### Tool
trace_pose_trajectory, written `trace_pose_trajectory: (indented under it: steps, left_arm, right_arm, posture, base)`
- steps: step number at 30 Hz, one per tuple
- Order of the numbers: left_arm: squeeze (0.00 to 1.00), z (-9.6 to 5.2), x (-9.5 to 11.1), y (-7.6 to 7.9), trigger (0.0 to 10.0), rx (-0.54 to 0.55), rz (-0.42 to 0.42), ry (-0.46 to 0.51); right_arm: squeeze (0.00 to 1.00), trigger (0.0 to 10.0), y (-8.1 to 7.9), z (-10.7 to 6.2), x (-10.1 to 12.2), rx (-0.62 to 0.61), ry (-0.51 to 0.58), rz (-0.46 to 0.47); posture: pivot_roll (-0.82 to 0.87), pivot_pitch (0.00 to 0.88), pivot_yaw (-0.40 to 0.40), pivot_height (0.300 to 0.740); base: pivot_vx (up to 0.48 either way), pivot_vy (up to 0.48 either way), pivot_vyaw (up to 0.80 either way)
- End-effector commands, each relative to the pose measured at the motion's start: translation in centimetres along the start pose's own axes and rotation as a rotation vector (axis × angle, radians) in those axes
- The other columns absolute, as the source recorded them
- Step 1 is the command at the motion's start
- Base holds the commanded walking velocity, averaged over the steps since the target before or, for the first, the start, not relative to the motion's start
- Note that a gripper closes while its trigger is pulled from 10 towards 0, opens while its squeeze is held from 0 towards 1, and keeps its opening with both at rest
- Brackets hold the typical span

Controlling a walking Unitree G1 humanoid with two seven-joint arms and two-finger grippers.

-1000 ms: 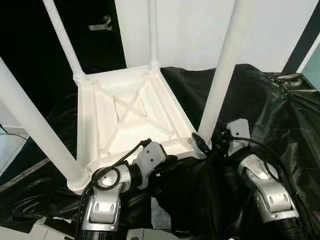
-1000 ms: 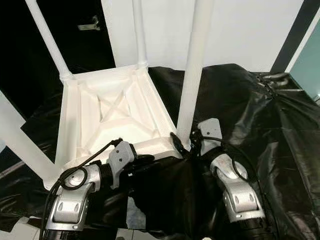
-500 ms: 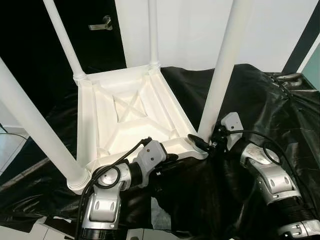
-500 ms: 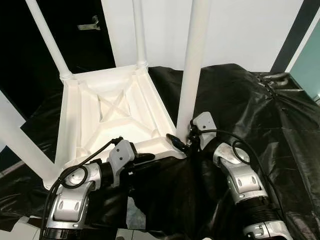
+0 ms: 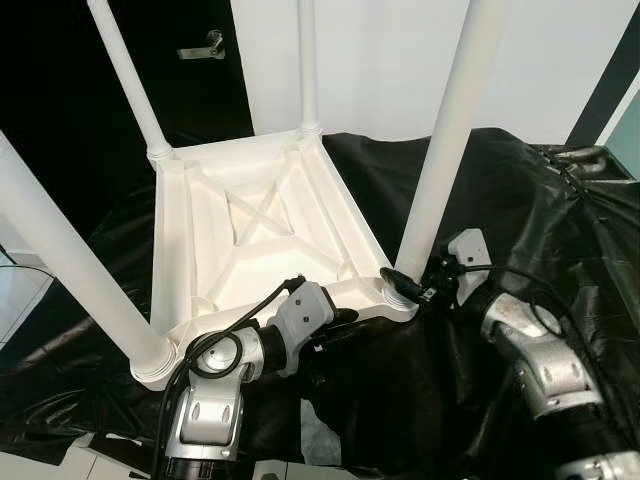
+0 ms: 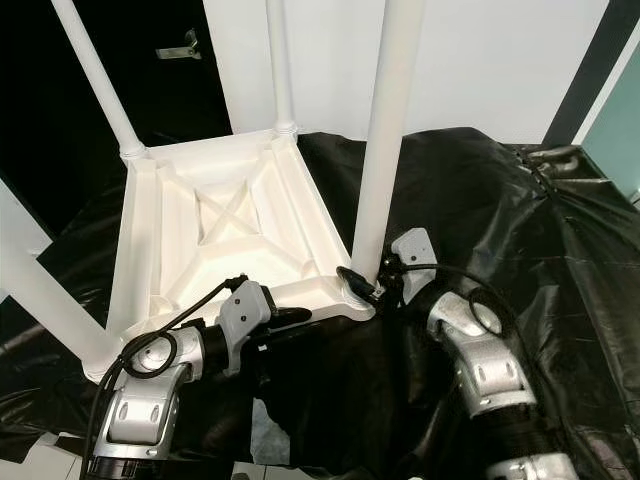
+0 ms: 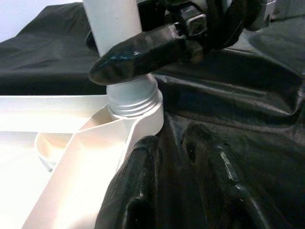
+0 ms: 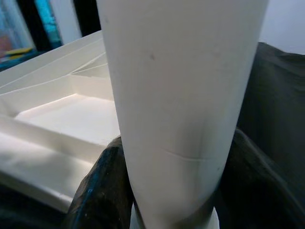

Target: Building children table

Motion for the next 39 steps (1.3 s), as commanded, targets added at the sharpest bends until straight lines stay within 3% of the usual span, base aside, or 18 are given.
trace_pose_trajectory:
  steps: [1,6,8,10,16,17,19,27,39]
  left_arm:
    - [0.0,0.0,-0.9,-1.9,10.0,0.212,-0.009,-0.066]
    - [0.0,0.1,-0.9,-1.8,10.0,0.208,-0.012,-0.063]
    - [0.0,0.1,-0.9,-1.8,10.0,0.205,-0.013,-0.061]
    - [0.0,0.1,-0.9,-1.8,10.0,0.205,-0.013,-0.061]
    - [0.0,0.0,-0.9,-1.8,10.0,0.206,-0.013,-0.062]
    - [0.0,0.0,-0.9,-1.8,10.0,0.212,-0.015,-0.063]
    - [0.0,0.0,-0.9,-1.8,10.0,0.213,-0.015,-0.062]
    - [0.0,-0.1,-0.9,-1.7,10.0,0.213,-0.014,-0.062]
    - [0.0,-0.2,-0.9,-1.9,10.0,0.223,-0.022,-0.066]
  right_arm:
    - [0.0,10.0,0.5,-0.4,-1.3,-0.078,-0.045,0.01]
    - [0.0,10.0,0.1,-0.2,-1.4,-0.153,-0.009,0.061]
    - [0.0,10.0,0.6,-0.1,-1.5,-0.288,0.016,0.102]
    - [0.0,10.0,0.9,-0.1,-1.5,-0.349,0.022,0.109]
    - [0.0,10.0,1.1,-0.2,-1.5,-0.431,0.034,0.117]
    - [0.0,10.0,1.0,-0.8,-1.8,-0.592,0.059,0.134]
    - [0.0,10.0,0.8,-1.0,-1.9,-0.636,0.064,0.14]
    - [0.0,10.0,1.3,-1.6,-1.6,-0.707,0.074,0.136]
    - [0.0,10.0,1.2,-1.6,-0.8,-0.69,0.086,0.097]
  posture:
    - [0.03,0.0,0.002,0.74]
    - [0.03,0.0,0.004,0.74]
    - [0.03,0.0,0.003,0.74]
    - [0.03,0.0,0.001,0.74]
    - [0.03,0.0,-0.002,0.74]
    - [0.04,0.0,-0.008,0.74]
    - [0.04,0.0,-0.008,0.74]
    - [0.04,0.0,-0.011,0.74]
    - [0.04,0.0,-0.004,0.74]
  base:
    - [0.0,0.0,0.0]
    - [0.0,0.0,0.0]
    - [0.0,0.0,0.0]
    - [0.0,0.0,0.0]
    - [0.0,0.0,0.0]
    - [0.0,0.0,0.0]
    - [0.0,0.0,0.0]
    - [0.0,0.0,0.0]
    - [0.0,0.0,0.0]
Point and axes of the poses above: a point about 5 cm out from each wrist's last joint towards the gripper, its own z axis pointing out of the wrist towards the gripper, its own x axis along the axis of the wrist's last joint, y = z × x, the point moved 5 cm from there along z, pointing out of the wrist towards the gripper, and after that the axes turned 15 degrees about z, right-handed, at the moved point
